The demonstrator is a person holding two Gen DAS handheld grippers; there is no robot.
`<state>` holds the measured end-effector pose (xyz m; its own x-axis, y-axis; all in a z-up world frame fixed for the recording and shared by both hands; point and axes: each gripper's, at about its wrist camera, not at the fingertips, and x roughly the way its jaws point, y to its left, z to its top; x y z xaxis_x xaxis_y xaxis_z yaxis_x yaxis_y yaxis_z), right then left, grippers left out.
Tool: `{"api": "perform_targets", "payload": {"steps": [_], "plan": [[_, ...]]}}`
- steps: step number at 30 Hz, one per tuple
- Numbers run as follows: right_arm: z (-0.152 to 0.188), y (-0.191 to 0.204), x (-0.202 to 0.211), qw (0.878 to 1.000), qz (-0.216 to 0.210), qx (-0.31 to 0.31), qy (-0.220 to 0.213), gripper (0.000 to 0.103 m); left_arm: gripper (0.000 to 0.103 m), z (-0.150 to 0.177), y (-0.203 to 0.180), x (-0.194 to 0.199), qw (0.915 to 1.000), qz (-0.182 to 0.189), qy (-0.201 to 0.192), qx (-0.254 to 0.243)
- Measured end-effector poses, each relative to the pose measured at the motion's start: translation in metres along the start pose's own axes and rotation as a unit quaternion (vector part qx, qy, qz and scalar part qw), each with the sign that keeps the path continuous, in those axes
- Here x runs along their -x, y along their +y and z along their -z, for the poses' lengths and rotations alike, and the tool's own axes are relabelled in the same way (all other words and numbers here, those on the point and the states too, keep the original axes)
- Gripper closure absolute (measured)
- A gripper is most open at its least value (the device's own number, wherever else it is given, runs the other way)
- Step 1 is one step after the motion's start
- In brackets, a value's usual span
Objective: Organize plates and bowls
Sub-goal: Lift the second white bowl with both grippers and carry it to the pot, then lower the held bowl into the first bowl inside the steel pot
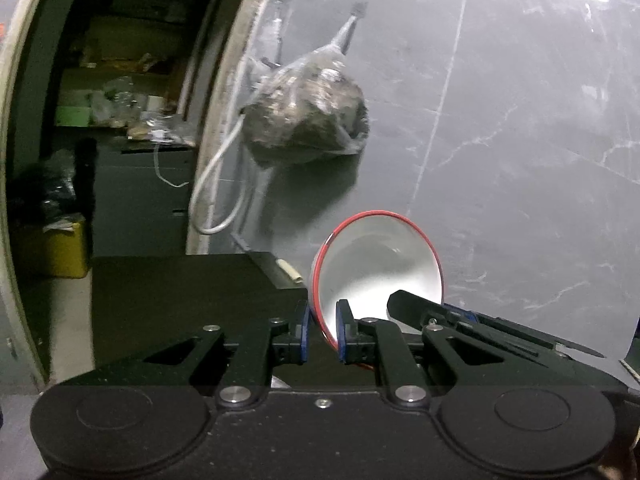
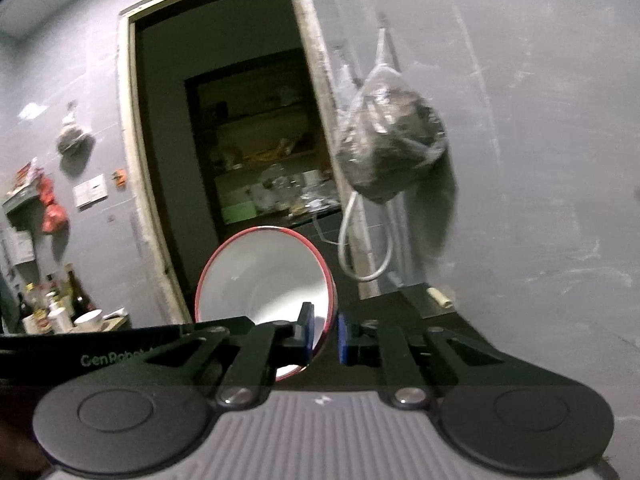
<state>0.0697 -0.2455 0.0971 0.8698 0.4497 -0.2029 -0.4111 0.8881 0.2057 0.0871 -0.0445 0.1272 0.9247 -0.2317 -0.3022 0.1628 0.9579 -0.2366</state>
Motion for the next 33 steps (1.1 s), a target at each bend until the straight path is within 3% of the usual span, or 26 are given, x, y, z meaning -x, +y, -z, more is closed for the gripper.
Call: {"api": "perform_targets", "payload": {"steps": [10,20,27,33], "plan": [[0.009,0.033,0.012,0.999,-0.032,0.019,0.014,0.092,0.088,0.024,0.012,0.046,0.9994,-0.031,0.001,0.013],[0.025,0.046,0.016,0.997,-0.046,0.038,0.055,0.094,0.09,0.038,0.024,0.061,0.9979,-0.052,0.017,0.035],[0.04,0.048,0.002,0.99,-0.048,0.045,0.128,0.094,0.092,0.048,0.033,0.049,0.9912,-0.088,0.076,0.065],[0.055,0.045,-0.015,0.978,-0.051,0.037,0.201,0.093,0.092,0.062,0.042,0.038,0.9806,-0.11,0.137,0.087]]}}
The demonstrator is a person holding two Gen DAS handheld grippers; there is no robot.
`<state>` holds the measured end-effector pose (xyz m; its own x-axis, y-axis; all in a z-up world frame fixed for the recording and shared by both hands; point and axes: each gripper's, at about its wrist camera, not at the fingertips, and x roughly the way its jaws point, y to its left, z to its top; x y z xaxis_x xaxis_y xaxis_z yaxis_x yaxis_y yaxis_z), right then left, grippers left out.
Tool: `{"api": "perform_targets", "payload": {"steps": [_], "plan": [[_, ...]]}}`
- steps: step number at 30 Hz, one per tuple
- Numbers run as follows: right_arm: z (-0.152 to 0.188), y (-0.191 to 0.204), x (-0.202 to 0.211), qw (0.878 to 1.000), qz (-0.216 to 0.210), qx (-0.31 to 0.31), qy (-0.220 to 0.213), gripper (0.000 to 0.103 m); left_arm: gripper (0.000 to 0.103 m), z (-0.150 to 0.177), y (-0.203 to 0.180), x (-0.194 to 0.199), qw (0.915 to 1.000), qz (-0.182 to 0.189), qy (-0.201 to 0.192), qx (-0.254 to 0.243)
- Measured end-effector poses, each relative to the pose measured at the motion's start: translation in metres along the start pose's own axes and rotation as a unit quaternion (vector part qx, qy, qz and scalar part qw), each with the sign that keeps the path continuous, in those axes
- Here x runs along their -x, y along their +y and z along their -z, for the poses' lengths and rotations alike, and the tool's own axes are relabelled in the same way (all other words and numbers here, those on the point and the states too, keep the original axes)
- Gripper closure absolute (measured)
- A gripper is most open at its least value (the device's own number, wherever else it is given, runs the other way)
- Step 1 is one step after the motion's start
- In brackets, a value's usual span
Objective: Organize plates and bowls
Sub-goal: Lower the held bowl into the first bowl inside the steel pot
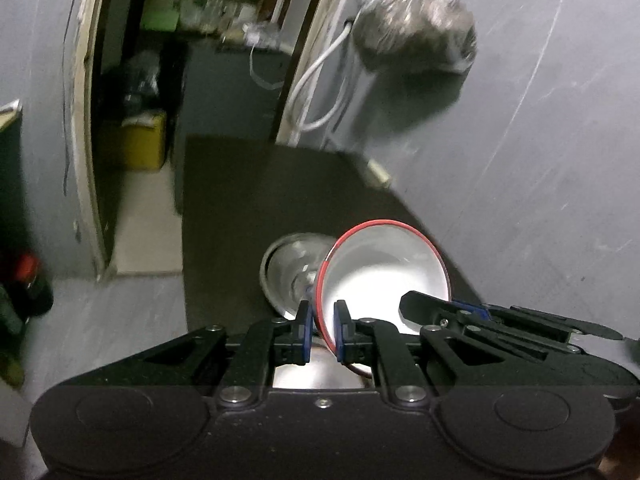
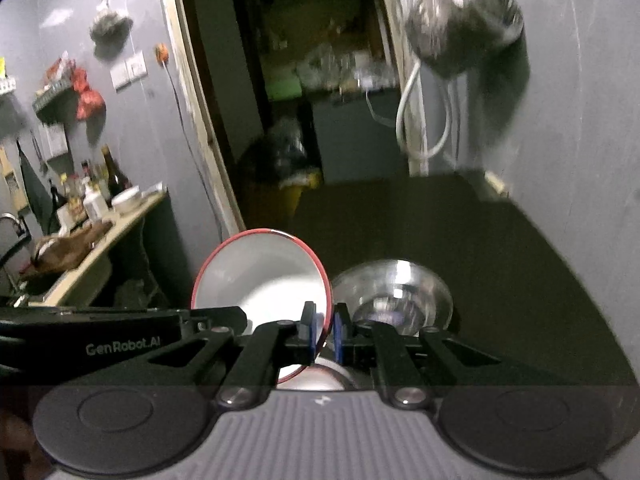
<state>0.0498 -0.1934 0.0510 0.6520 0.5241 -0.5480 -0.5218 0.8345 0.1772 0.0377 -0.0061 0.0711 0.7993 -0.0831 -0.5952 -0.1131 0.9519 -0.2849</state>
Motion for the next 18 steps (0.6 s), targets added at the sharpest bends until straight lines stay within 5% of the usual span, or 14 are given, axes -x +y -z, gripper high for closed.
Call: {"api": "perform_targets", "payload": {"steps": [7,18], "plan": [[0.01,-0.003,-0.02,0.998,-0.003,-0.003,0.065,0.093,0.092,0.009,0.015,-0.019,0.9963,-0.007,0.075,0.042],[0.019,-0.008,-0.042,0.991,-0.003,-0.014,0.137,0.092,0.092,0.015,0.021,-0.034,0.9914,-0.016,0.121,0.048]]}}
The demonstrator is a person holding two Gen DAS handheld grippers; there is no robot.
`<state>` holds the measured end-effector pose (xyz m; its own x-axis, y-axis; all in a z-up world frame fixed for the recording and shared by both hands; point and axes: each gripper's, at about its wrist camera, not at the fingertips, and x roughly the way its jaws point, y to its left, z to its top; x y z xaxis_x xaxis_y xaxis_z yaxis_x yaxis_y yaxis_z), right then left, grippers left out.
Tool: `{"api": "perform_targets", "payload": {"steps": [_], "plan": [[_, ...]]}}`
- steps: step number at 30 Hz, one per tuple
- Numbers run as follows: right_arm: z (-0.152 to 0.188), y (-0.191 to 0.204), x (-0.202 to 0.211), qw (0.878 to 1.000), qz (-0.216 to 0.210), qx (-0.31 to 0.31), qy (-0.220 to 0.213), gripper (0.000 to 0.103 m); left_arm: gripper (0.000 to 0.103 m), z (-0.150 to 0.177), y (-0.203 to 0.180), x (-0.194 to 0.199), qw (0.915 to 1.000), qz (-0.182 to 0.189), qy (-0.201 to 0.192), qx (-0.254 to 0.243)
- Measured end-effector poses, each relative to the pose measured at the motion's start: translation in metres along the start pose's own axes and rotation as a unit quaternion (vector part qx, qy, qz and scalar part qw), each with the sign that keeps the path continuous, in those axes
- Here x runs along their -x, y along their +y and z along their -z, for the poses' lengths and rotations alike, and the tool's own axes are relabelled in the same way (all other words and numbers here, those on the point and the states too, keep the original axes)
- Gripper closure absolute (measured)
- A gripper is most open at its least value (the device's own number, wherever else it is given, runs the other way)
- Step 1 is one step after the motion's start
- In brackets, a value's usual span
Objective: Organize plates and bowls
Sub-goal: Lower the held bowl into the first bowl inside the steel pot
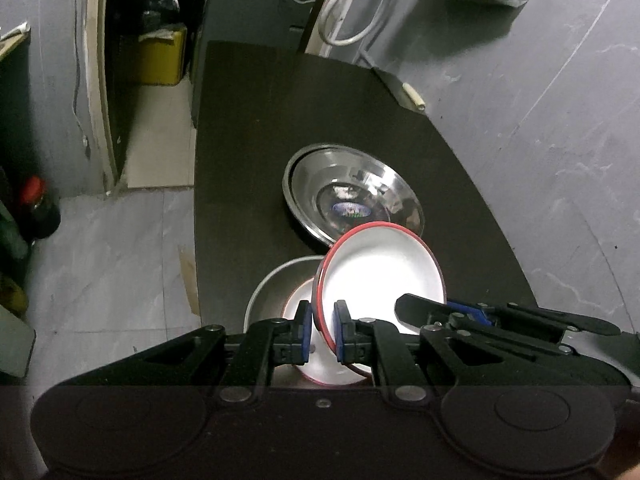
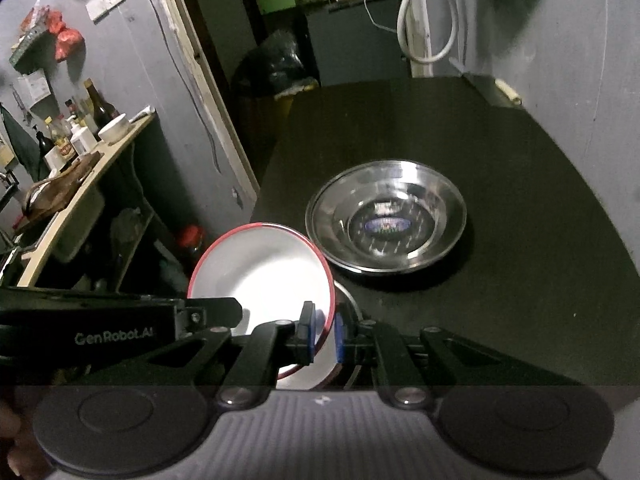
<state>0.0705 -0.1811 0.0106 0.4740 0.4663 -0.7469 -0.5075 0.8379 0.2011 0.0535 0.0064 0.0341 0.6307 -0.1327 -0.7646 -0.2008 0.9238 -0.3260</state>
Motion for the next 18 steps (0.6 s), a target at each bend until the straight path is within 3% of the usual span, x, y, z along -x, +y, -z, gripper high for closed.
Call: {"api": "perform_targets", "payload": {"steps": [18], "plan": [[-0.001,-0.009,-0.018,0.999,-0.007,-0.018,0.04,0.092,0.091,-0.003,0.006,-0.02,0.999,-0.008,0.034,0.026]]}}
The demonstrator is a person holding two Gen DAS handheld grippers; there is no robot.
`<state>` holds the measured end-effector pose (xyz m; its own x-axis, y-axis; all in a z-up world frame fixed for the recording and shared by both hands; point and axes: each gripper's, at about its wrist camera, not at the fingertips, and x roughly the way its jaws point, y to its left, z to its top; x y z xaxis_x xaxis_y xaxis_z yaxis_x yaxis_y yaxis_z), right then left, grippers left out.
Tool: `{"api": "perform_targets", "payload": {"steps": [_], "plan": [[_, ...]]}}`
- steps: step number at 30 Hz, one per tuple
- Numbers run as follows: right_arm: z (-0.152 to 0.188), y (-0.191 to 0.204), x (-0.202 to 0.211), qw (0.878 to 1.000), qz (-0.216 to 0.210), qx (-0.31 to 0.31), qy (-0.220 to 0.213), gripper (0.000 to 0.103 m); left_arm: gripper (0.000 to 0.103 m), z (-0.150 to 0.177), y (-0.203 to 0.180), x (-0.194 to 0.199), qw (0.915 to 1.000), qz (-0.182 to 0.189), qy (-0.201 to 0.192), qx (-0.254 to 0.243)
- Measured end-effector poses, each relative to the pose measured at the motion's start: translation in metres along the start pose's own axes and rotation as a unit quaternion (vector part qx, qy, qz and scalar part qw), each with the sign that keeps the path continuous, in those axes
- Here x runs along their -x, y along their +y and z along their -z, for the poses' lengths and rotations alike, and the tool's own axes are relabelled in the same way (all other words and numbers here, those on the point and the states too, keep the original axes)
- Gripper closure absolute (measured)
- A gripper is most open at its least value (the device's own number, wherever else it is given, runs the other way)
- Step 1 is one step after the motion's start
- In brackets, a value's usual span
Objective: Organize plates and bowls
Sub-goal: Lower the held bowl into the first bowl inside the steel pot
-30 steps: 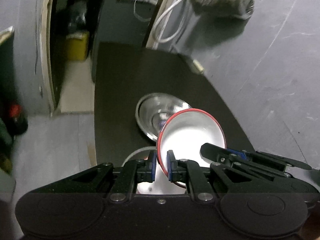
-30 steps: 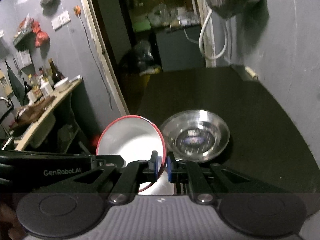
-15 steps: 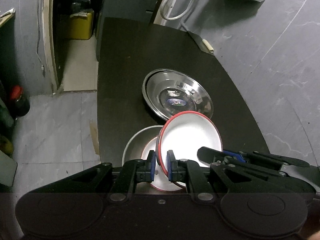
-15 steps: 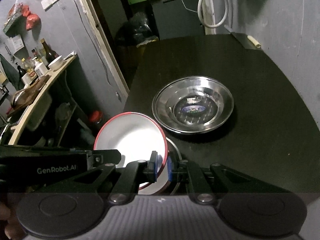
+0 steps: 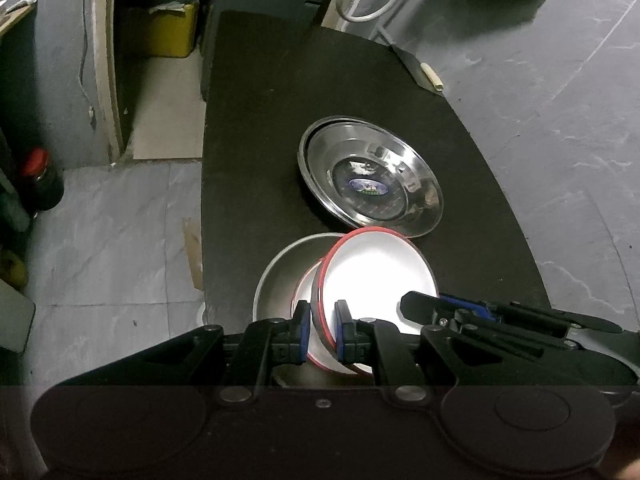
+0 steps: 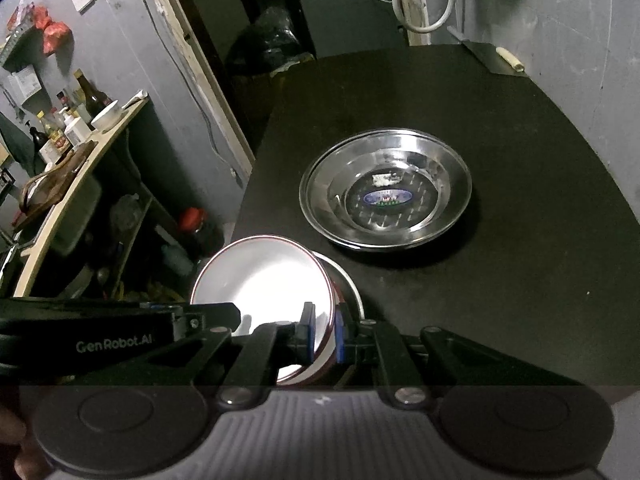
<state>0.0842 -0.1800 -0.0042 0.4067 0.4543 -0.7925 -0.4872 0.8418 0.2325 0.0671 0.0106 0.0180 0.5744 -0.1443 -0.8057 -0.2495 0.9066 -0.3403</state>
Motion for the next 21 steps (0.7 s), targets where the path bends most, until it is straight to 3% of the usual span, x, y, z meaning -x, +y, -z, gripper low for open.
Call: {"api": "perform_targets", "payload": {"steps": [21], "plan": [[-0.0055,0.0014,-0.0086,1.0,-0.005,0.013,0.011,0.092,0.087,-0.0047,0.0062,-0.0084,0.9999,-0.011,-0.004,0.007]]}}
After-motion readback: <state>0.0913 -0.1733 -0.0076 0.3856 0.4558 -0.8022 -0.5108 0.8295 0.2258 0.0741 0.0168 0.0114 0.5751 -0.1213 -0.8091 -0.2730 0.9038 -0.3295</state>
